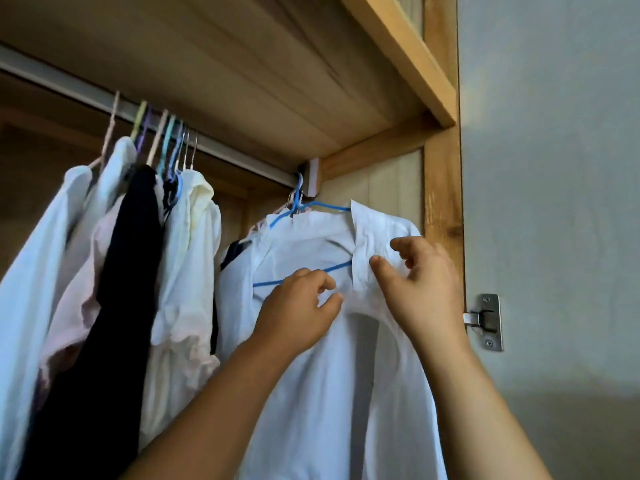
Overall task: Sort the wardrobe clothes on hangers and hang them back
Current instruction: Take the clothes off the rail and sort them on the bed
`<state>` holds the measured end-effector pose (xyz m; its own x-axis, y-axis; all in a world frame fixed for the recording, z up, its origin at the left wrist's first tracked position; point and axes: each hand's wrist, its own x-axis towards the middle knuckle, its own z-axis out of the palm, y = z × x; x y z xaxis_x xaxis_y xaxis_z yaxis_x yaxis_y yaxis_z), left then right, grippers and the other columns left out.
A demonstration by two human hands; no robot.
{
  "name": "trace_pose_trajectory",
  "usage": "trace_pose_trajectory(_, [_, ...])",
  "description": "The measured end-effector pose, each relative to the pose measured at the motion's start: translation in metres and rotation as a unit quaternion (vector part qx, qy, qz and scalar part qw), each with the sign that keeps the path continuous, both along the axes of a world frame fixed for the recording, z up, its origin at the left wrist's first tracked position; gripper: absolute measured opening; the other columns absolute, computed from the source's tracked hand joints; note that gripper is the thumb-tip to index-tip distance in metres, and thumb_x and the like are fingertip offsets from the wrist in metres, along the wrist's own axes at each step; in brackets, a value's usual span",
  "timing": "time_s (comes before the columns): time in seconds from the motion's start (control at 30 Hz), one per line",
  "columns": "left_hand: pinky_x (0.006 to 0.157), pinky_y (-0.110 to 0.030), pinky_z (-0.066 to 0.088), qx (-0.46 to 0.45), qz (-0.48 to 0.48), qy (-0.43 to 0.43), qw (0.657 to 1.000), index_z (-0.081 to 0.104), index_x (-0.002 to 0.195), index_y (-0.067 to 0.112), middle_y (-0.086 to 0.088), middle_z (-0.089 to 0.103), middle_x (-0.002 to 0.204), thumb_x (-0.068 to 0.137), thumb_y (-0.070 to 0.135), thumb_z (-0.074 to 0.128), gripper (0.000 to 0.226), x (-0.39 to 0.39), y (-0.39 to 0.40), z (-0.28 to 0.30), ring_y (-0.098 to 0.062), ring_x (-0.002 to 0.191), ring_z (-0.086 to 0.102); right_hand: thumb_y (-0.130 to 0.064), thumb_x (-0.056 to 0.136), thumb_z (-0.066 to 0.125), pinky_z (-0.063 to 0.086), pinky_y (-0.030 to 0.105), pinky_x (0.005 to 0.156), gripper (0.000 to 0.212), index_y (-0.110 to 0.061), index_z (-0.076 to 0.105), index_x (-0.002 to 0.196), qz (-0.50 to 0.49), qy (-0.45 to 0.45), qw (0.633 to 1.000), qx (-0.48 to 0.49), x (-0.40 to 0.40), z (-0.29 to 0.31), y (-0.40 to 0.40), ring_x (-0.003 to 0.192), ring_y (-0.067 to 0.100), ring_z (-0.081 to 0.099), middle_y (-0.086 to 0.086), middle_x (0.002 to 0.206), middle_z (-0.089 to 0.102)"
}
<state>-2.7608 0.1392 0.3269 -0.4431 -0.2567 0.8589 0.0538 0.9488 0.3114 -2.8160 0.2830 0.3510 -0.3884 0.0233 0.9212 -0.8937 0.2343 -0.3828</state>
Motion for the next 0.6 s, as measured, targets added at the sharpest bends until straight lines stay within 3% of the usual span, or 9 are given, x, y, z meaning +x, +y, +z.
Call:
trace_pose_trajectory(0.23, [0.078,-0.025,0.043,-0.054,0.009,0.020,0.998,0.063,0.103,0.024,0.009,0.058,0.101,0.088,0.036,0.057,0.020,-0.019,-0.042,0.026,-0.011,0.089,0.056,-0.040,0.087,0.056,0.025,0.036,0.096,0.041,-0.024,0.052,0.125,-0.204,0.071,0.967,0.135,-0.029,0.058,-0.034,0.123,0.025,0.032,0.000,0.131,0.046])
trace_pose_trajectory(0.33, [0.074,-0.021,0.040,-0.064,0.010,0.022,0.998,0.061,0.103,0.027,0.014,0.056,0.101,0.089,0.038,0.056,0.019,-0.024,-0.059,0.027,-0.007,0.090,0.055,-0.042,0.090,0.051,0.028,0.037,0.094,0.041,-0.024,0.050,0.126,-0.244,0.057,0.949,0.192,-0.039,0.079,-0.044,0.122,0.025,0.041,0.003,0.128,0.051])
trace_pose_trajectory(0.4, [0.074,-0.019,0.039,-0.064,0.018,0.022,0.998,0.060,0.103,0.028,0.014,0.056,0.103,0.089,0.039,0.055,0.018,-0.027,-0.071,0.024,-0.007,0.093,0.057,-0.041,0.091,0.049,0.036,0.035,0.084,0.034,-0.021,0.054,0.118,-0.248,0.052,0.944,0.211,-0.048,0.088,-0.053,0.112,0.029,0.052,0.007,0.117,0.058])
trace_pose_trajectory(0.5, [0.071,-0.017,0.036,-0.068,0.021,0.023,0.997,0.060,0.102,0.029,0.015,0.055,0.102,0.090,0.040,0.054,0.017,-0.030,-0.084,0.022,-0.006,0.092,0.057,-0.037,0.093,0.047,0.037,0.032,0.070,0.026,-0.020,0.060,0.108,-0.251,0.053,0.946,0.199,-0.058,0.096,-0.065,0.102,0.032,0.057,0.009,0.108,0.062])
trace_pose_trajectory(0.6, [0.072,-0.017,0.038,-0.073,0.022,0.027,0.997,0.059,0.101,0.030,0.015,0.055,0.102,0.090,0.041,0.053,0.017,-0.031,-0.094,0.020,-0.006,0.091,0.057,-0.030,0.093,0.046,0.035,0.029,0.067,0.023,-0.024,0.065,0.104,-0.264,0.044,0.948,0.173,-0.063,0.101,-0.071,0.099,0.031,0.058,0.008,0.106,0.065])
